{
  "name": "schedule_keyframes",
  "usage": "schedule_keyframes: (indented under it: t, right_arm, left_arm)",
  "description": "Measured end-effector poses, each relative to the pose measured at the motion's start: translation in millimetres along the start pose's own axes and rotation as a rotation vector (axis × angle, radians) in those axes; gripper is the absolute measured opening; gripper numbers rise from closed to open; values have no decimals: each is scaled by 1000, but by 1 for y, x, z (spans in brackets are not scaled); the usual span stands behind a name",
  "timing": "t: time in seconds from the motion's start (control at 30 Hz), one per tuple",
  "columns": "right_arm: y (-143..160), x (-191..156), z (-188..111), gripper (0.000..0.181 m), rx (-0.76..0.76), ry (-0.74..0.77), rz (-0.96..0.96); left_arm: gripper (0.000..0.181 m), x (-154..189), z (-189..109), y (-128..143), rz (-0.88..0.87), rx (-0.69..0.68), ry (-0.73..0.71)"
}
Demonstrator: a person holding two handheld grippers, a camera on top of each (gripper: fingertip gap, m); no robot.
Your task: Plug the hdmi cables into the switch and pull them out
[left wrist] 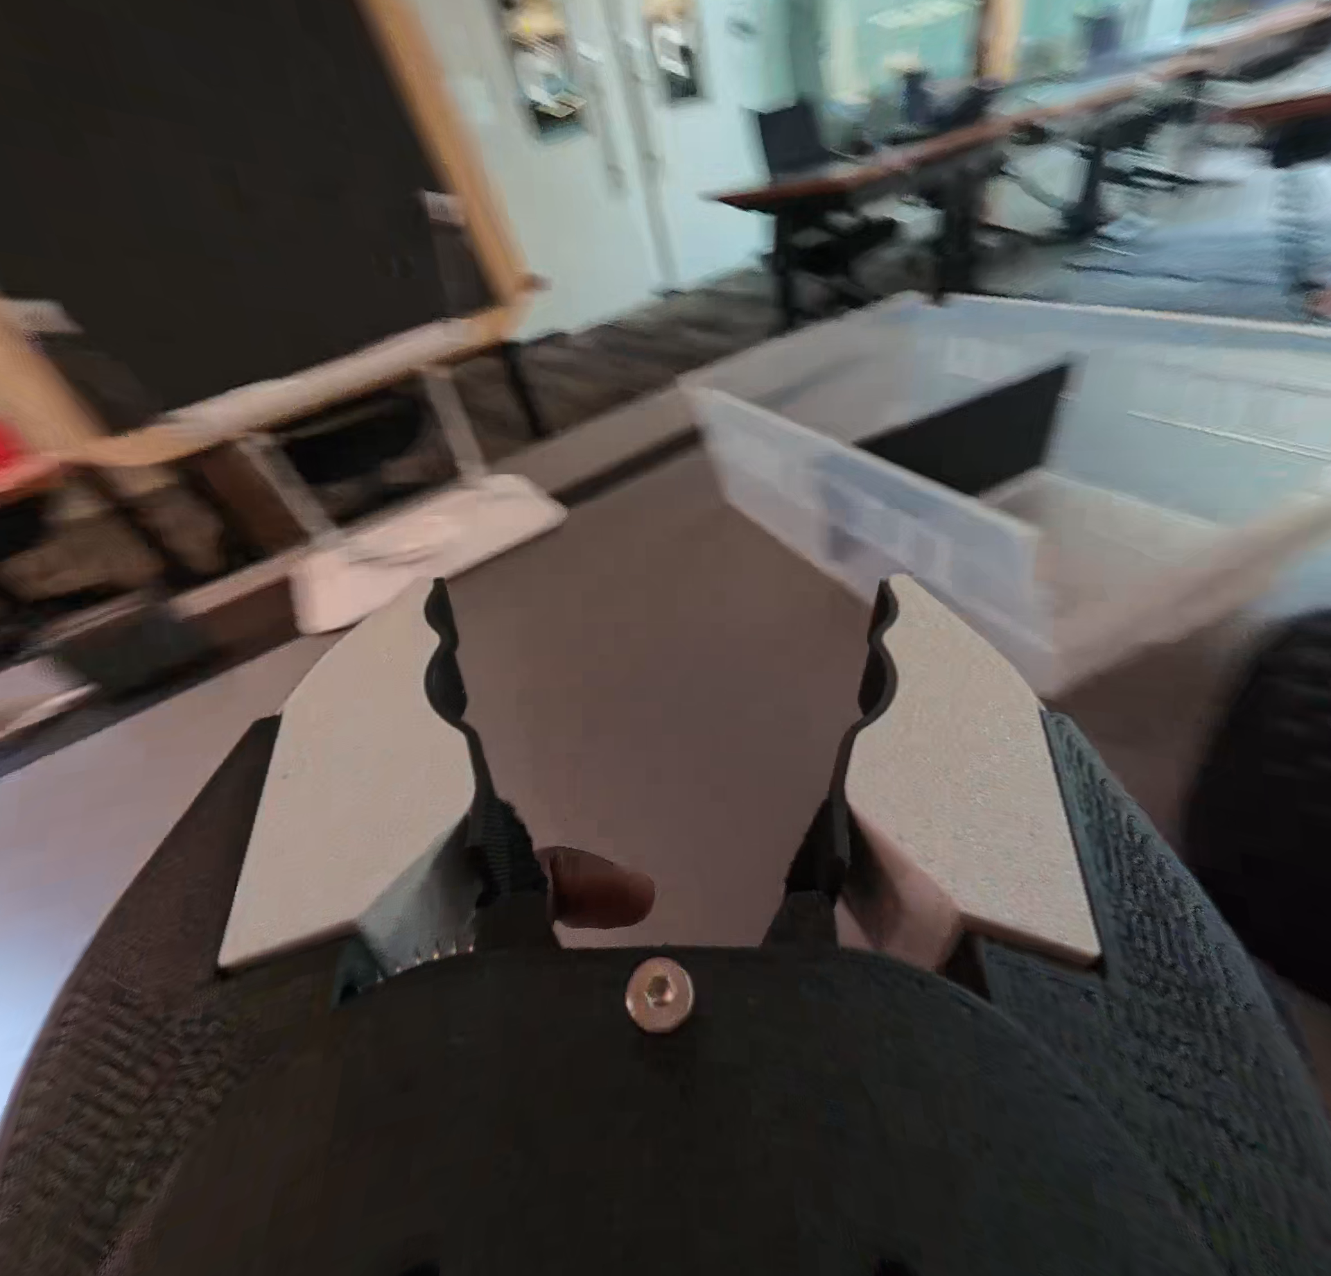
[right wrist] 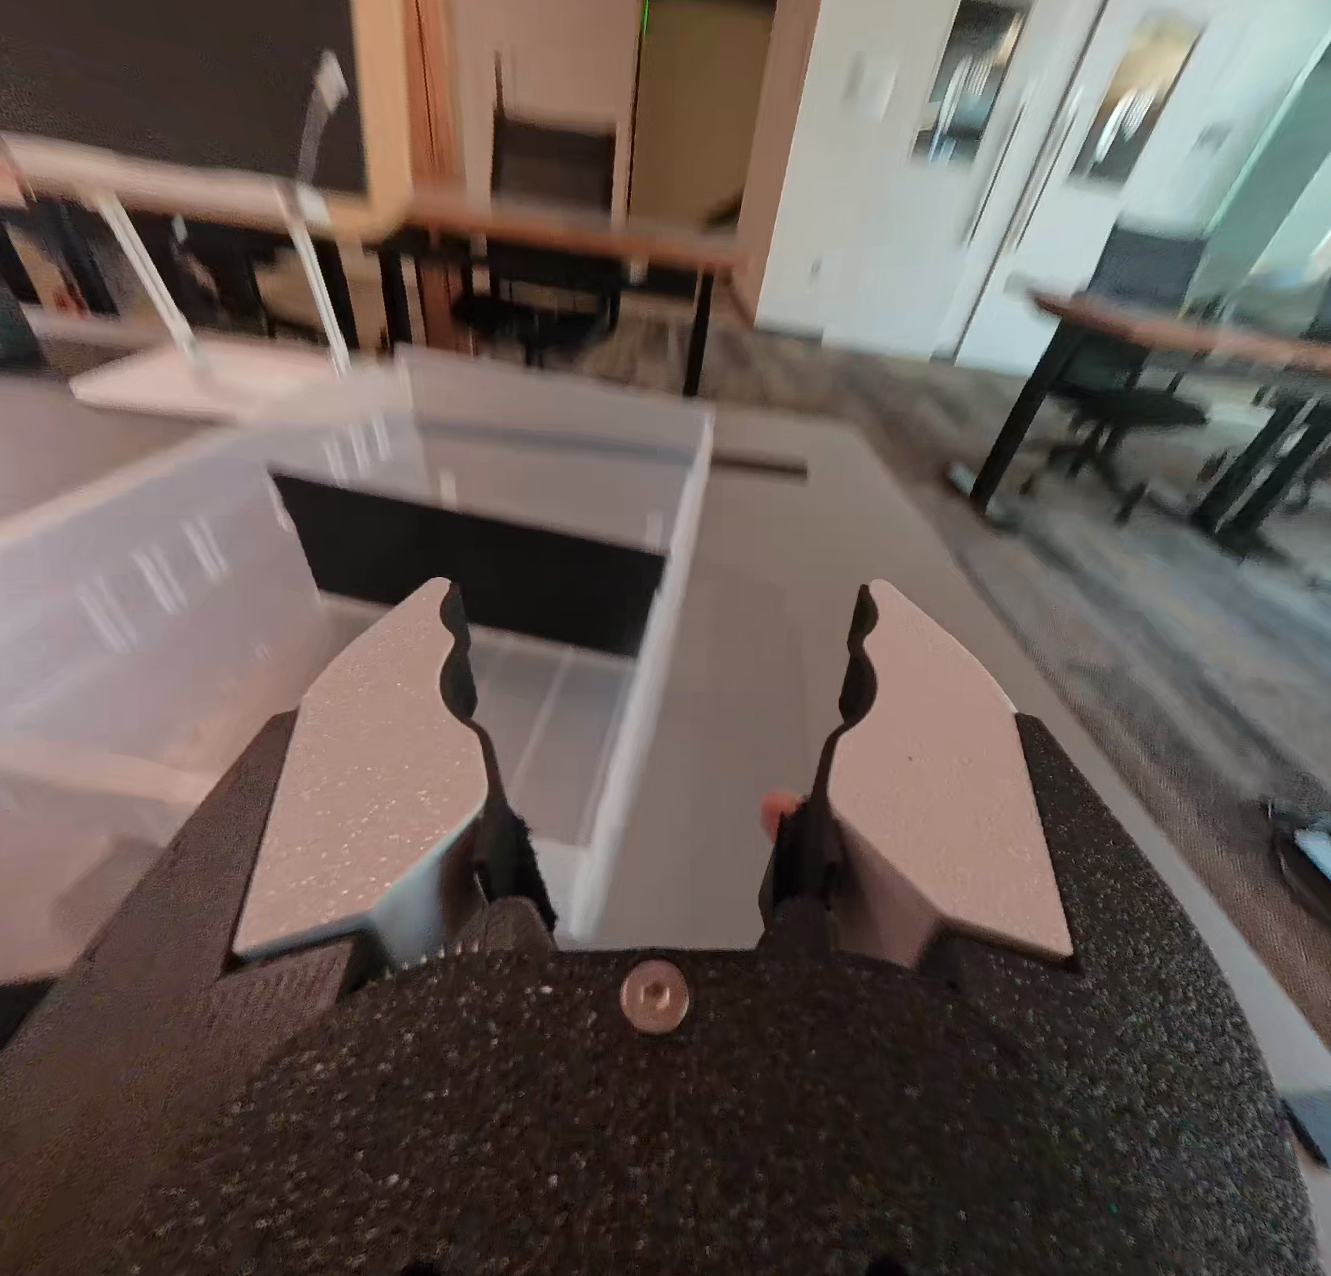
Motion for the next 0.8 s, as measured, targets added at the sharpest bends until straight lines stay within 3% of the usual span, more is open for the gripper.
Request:
schedule_keyframes:
  t: [0.07, 0.13, 0.2, 0.27, 0.33, 0.43, 0.5, 0.57, 0.6, 0.8]
  right_arm:
    - [-32, -23, -8, 91, 144, 8, -16]
    - [-47, -68, -7, 79, 201, -85, -27]
    - [-47, -118, 3, 83, 154, -205, -19]
    - [-34, -160, 15, 94, 53, -290, -37]
    - [-19, -192, 23, 99, -40, -354, -60]
    - [0, -210, 33, 87, -174, -344, -108]
    - [11, -208, 38, 66, -253, -292, -192]
    - [15, -209, 39, 38, -275, -289, -253]
    - [18, -208, 40, 20, -296, -279, -262]
    - [32, -162, 42, 9, -381, -89, -308]
  left_arm:
    - [101, -74, -41, -1, -8, 40, -285]
    - [98, -137, -88, 13, -19, 12, -533]
    - [94, -183, -129, 33, -30, -40, -712]
    - [92, -209, -152, 55, -77, -113, -778]
    - [92, -224, -157, 71, -122, -170, -781]
    - [77, -231, -146, 83, -122, -254, -721]
    - [46, -231, -136, 86, -126, -274, -675]
    - [27, -234, -132, 85, -85, -275, -669]
    - [28, -233, -129, 85, -70, -274, -648]
    - [29, -225, -122, 84, -43, -241, -500]
Point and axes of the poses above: each gripper's, where its closed fingertips meet, z out along the fingers, y out of its underside, x = y × z across the jaws, the point moved 1 cm from there along -z, back along the fingers, and after that the axes turned 9 degrees about -z, right-handed, at the moved point
